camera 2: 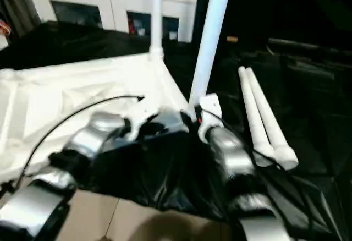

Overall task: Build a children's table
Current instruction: Rotate leg to tighten

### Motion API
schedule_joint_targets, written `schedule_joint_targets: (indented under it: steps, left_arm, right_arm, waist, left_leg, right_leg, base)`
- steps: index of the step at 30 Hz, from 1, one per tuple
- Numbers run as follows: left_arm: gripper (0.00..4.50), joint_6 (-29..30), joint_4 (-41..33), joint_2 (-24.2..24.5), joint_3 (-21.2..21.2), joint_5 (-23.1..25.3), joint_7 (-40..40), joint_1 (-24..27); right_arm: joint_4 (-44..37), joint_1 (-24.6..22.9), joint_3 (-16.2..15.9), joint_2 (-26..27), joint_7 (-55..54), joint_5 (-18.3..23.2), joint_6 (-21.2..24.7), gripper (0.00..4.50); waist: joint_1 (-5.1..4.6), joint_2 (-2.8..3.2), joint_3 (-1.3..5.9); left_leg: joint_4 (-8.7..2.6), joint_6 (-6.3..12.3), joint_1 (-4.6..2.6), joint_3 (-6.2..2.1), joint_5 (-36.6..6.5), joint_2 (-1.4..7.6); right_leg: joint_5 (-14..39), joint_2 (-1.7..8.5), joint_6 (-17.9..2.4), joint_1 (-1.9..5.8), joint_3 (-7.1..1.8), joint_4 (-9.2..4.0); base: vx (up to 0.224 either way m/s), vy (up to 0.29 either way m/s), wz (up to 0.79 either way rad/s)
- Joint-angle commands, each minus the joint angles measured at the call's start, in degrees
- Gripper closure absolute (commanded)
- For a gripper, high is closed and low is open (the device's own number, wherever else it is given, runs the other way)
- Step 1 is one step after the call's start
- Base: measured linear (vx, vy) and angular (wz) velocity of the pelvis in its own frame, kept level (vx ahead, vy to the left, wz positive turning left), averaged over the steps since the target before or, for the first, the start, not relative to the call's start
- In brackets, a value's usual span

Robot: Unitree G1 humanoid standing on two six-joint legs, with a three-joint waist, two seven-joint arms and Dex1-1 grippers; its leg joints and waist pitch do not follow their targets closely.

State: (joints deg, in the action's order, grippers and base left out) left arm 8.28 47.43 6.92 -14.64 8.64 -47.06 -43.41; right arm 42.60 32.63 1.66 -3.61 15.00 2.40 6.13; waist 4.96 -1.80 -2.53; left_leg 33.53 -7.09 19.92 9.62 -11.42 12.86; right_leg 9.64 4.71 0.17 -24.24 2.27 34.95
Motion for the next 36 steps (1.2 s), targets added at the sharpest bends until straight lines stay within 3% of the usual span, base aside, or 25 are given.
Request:
schedule_joint_targets:
  steps: [1,3,6,7,11,22,25,29,34,36]
  left_arm:
    - [4.50,-0.9,0.5,-3.8,-0.2,0.2,5.5,-2.7]
    - [4.50,-1.0,0.6,-4.3,-0.1,0.0,5.2,-2.6]
    - [4.50,-0.6,-0.5,-4.3,0.6,-2.3,2.0,-1.8]
    - [4.50,-1.0,-0.8,-4.0,0.9,-2.9,0.8,-1.5]
    - [4.50,-5.0,-2.9,-1.6,-0.4,-3.0,-4.7,0.6]
    - [4.50,-5.8,-8.1,4.9,-1.0,-5.3,-17.3,4.7]
    - [4.50,-5.8,-9.1,6.8,-0.8,-6.2,-20.4,5.1]
    - [4.50,-5.0,-10.9,9.3,-0.8,-7.5,-25.1,5.8]
    - [4.50,-5.2,-11.1,10.8,-0.7,-7.9,-27.4,5.9]
    - [4.50,-5.5,-10.9,11.2,-0.6,-7.8,-28.1,5.9]
  right_arm:
    - [4.8,-0.2,-4.0,5.1,-1.2,-2.4,-0.1,1.78]
    - [5.9,0.6,-4.4,5.4,-1.1,-2.8,-2.2,1.08]
    - [5.5,0.8,-4.2,5.2,2.0,-1.7,-1.9,1.02]
    - [5.7,0.9,-5.0,4.5,2.9,-2.3,-3.0,0.73]
    - [6.2,1.2,-5.5,1.3,5.4,-3.4,-6.0,0.65]
    - [1.2,-1.5,-9.0,-8.7,31.4,-0.9,-10.5,0.65]
    - [-3.3,-3.7,-10.5,-11.5,41.0,2.1,-9.0,0.65]
    - [-11.6,-7.5,-13.8,-16.0,54.6,6.0,-3.0,0.65]
    - [-15.6,-9.4,-16.1,-18.1,58.8,6.7,-0.6,0.65]
    - [-16.3,-10.0,-16.3,-18.3,59.2,6.6,-0.6,0.91]
  waist:
    - [-0.21,0.09,3.21]
    - [-0.11,-0.02,3.32]
    - [-0.13,-0.01,3.29]
    - [-0.12,-0.01,3.24]
    - [-0.26,-0.17,3.24]
    - [-0.02,-0.18,3.33]
    - [0.14,-0.28,3.33]
    - [0.71,-0.21,3.27]
    - [0.95,-0.18,3.17]
    - [0.94,-0.24,3.19]
  left_leg:
    - [-4.42,0.02,0.22,0.72,-12.6,-0.63]
    - [-4.31,0.58,0.21,0.80,-12.4,-0.67]
    - [-4.33,1.54,0.53,0.79,-11.7,-0.69]
    - [-4.35,1.70,0.44,0.81,-11.8,-0.64]
    - [-4.45,1.93,0.60,0.75,-12.8,-0.58]
    - [-4.03,4.97,0.56,1.02,-9.4,-0.26]
    - [-3.98,5.82,0.52,1.04,-9.2,-0.18]
    - [-3.89,6.52,0.50,1.16,-8.7,0.10]
    - [-4.09,4.68,0.41,1.12,-10.8,0.08]
    - [-4.09,4.28,0.41,1.08,-10.6,0.01]
  right_leg:
    - [17.3,2.07,-9.0,2.77,-1.47,-4.77]
    - [15.1,2.05,-9.8,2.94,-1.43,-4.56]
    - [14.0,2.08,-10.1,3.30,-1.41,-4.44]
    - [14.3,2.14,-10.2,3.21,-1.40,-4.51]
    - [16.4,2.30,-9.7,3.34,-1.40,-4.70]
    - [9.6,2.20,-13.2,3.60,-1.40,-3.92]
    - [8.7,2.18,-13.7,3.71,-1.41,-3.78]
    - [7.9,2.01,-14.1,3.75,-1.34,-3.60]
    - [12.7,2.28,-13.0,3.43,-1.35,-4.06]
    - [13.3,2.32,-12.6,3.40,-1.39,-4.14]
  base:
    - [0.000,0.000,0.00]
    - [0.000,0.000,0.00]
    - [0.000,0.000,0.00]
    - [0.000,0.000,0.00]
    - [0.000,0.000,0.00]
    - [0.000,0.000,0.00]
    - [0.000,0.000,0.00]
    - [0.000,0.000,0.00]
    - [0.000,0.000,0.00]
    - [0.000,0.000,0.00]
